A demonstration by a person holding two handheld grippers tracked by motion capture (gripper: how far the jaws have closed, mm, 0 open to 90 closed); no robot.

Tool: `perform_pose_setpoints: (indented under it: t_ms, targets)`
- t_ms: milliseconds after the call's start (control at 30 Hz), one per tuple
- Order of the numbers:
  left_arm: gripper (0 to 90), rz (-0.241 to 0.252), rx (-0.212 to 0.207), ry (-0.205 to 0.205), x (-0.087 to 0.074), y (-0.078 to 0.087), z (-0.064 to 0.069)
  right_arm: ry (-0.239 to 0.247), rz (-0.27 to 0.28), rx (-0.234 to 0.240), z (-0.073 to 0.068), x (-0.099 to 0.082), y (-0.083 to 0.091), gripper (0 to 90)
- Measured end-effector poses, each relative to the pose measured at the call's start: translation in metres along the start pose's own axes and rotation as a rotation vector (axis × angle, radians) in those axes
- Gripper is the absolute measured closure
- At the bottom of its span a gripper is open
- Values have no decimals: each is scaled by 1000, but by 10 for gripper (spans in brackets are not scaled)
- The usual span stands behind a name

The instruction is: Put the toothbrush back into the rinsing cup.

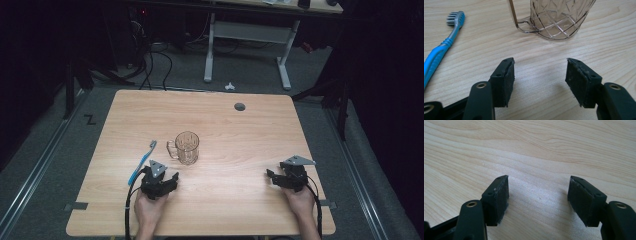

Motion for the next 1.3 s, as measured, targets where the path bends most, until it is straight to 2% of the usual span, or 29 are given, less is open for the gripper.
perform_pose_setpoints:
  t_ms: [67, 167, 333, 567, 733, 800, 900, 1000, 1067, 1133, 1300]
  targets:
    - [403, 4, -1, 4, 0, 3, -1, 0, 0, 0, 0, 0, 0, 340]
    - [401, 38, -11, 33, 0, 11, -4, -1, 0, -1, 0, 0, 0, 339]
    - [391, 59, -58, 70, -2, 14, -4, -2, 0, -1, 0, 0, 0, 340]
    - [383, 103, -38, 88, 0, 19, -5, -2, 0, -1, 0, 0, 0, 340]
    - [380, 109, -40, 88, -1, 22, -5, -3, 0, -2, 0, 0, 0, 340]
    - [377, 125, -21, 80, -3, 26, -6, -4, 0, -3, 0, 0, 0, 340]
    - [373, 133, -22, 100, -6, 28, -8, -4, 0, -3, 0, 0, 0, 340]
    - [366, 124, -22, 100, -7, 29, -7, -3, 0, -3, 0, 0, 0, 340]
    - [354, 119, -16, 64, -7, 31, -5, -4, 0, -3, 0, 0, 0, 340]
    - [343, 118, -14, 57, -7, 31, -5, -4, 0, -3, 0, 0, 0, 340]
    - [336, 110, -23, 78, -8, 34, -10, -4, 0, -3, 0, 0, 0, 339]
Point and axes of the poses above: each handheld gripper's, and its own axes: y roughly backward along the jaws, x roughly out of its top, z roughly to its right, the point moved 3 cm from there along -y, roughly forward along the jaws, and after that the axes turned 13 degrees about -y, right-handed, at the moved point
